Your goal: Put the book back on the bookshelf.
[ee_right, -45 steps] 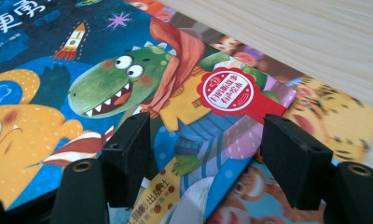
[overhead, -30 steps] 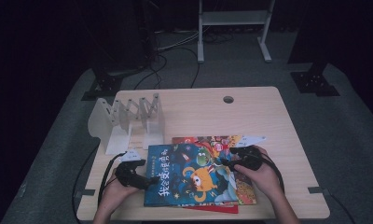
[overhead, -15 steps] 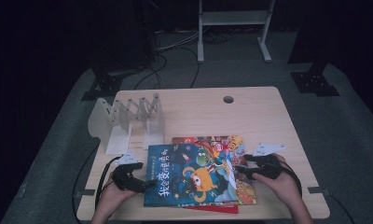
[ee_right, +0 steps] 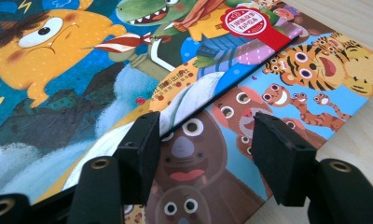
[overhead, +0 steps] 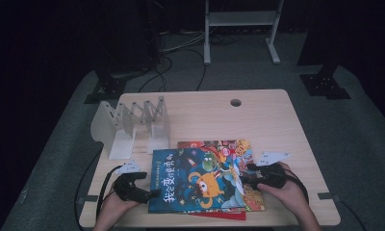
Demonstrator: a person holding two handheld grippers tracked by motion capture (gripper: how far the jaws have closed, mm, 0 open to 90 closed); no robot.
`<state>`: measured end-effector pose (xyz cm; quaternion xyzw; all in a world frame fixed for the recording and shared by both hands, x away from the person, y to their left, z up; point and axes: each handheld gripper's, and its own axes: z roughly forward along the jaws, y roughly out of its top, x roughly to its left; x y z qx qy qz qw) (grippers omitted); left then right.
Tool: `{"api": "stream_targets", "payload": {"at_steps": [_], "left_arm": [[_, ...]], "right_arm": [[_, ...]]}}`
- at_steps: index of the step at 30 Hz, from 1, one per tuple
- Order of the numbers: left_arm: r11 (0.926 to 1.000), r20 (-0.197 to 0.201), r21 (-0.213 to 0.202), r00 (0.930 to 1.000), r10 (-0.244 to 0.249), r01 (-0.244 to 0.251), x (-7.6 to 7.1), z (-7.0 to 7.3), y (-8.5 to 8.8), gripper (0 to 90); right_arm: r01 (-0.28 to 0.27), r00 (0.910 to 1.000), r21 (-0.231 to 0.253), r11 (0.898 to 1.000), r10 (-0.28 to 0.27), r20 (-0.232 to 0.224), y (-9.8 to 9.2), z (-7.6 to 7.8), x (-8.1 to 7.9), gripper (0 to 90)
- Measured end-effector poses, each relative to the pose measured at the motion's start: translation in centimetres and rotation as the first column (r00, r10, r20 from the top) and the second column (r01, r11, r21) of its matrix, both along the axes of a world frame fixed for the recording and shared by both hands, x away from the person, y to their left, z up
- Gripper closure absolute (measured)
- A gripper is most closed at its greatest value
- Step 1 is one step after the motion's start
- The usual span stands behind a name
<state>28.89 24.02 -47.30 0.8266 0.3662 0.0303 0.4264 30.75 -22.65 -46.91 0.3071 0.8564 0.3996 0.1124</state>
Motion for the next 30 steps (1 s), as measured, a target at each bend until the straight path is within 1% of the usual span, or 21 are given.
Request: {"api": "stream_targets", "payload": {"at_steps": [2,4,5,6,9,11,15,18,19,21,22,25,26,27,30], "left_arm": [[1.0,-0.002,-0.002,1.0,-0.008,0.008,-0.1,0.0,0.1,0.0],[0.9999,-0.007,-0.012,0.9999,-0.009,0.009,-0.2,-0.1,0.0,0.0],[0.9996,-0.021,-0.024,0.9996,-0.019,0.018,-0.3,-0.3,-0.1,0.0],[0.9996,-0.021,-0.024,0.9996,-0.019,0.018,-0.3,-0.3,-0.1,0.0],[0.9985,-0.039,-0.042,0.9986,-0.036,0.035,-0.4,-0.5,-0.4,0.0],[0.9979,-0.05,-0.053,0.998,-0.04,0.037,-0.6,-0.6,-0.5,0.0],[0.9979,-0.057,-0.055,0.9977,-0.036,0.033,-0.6,-0.7,-0.4,0.0],[0.997,-0.072,-0.062,0.9961,-0.051,0.047,-0.6,-0.7,-0.4,0.0],[0.9957,-0.083,-0.068,0.9943,-0.068,0.062,-0.6,-0.8,-0.6,0.0],[0.9958,-0.09,-0.071,0.9939,-0.064,0.058,-0.6,-0.9,-0.6,0.0],[0.9958,-0.087,-0.07,0.9942,-0.065,0.059,-0.6,-0.8,-0.5,0.0],[0.9965,-0.095,-0.047,0.9927,-0.074,0.069,-0.6,-0.5,-0.4,0.0],[0.9964,-0.097,-0.045,0.9923,-0.077,0.073,-0.6,-0.4,-0.4,0.0],[0.9962,-0.1,-0.046,0.9919,-0.078,0.074,-0.6,-0.4,-0.3,0.0],[0.9951,-0.114,-0.066,0.9901,-0.081,0.074,-0.7,0.0,-0.1,0.0]], "right_arm": [[-0.003,0.9999,-0.007,1.0,0.003,0.013,0.0,0.0,-0.1,43.5],[-0.001,0.9999,-0.011,1.0,0.001,0.016,0.1,0.0,-0.3,44.3],[-0.003,0.9998,-0.013,1.0,0.003,0.019,0.1,0.1,-0.3,44.2],[-0.011,0.9998,-0.01,1.0,0.011,0.019,0.1,0.0,-0.3,43.7],[-0.021,0.9997,-0.004,1.0,0.021,0.006,0.3,0.0,-0.4,42.4],[-0.04,0.9991,0.0,0.999,0.04,0.011,0.6,0.0,-0.6,41.6],[-0.053,0.9986,-0.003,0.999,0.053,0.009,0.8,0.0,-0.7,41.5],[-0.072,0.9974,0.0,0.997,0.072,0.011,1.0,0.0,-0.8,40.5],[-0.089,0.996,0.001,0.996,0.089,0.011,1.2,-0.1,-0.8,39.0],[-0.101,0.9948,0.004,0.995,0.101,0.009,1.3,-0.1,-0.9,38.7],[-0.101,0.9948,0.004,0.995,0.101,0.009,1.3,-0.1,-0.9,38.7],[-0.106,0.9943,0.006,0.994,0.106,0.011,1.4,-0.1,-0.9,38.4],[-0.108,0.9941,0.005,0.994,0.108,0.011,1.5,-0.1,-0.9,38.5],[-0.109,0.9939,0.005,0.994,0.109,0.014,1.6,-0.1,-0.9,38.7],[-0.109,0.9939,0.003,0.994,0.109,0.015,1.6,-0.1,-0.9,39.2]]}}
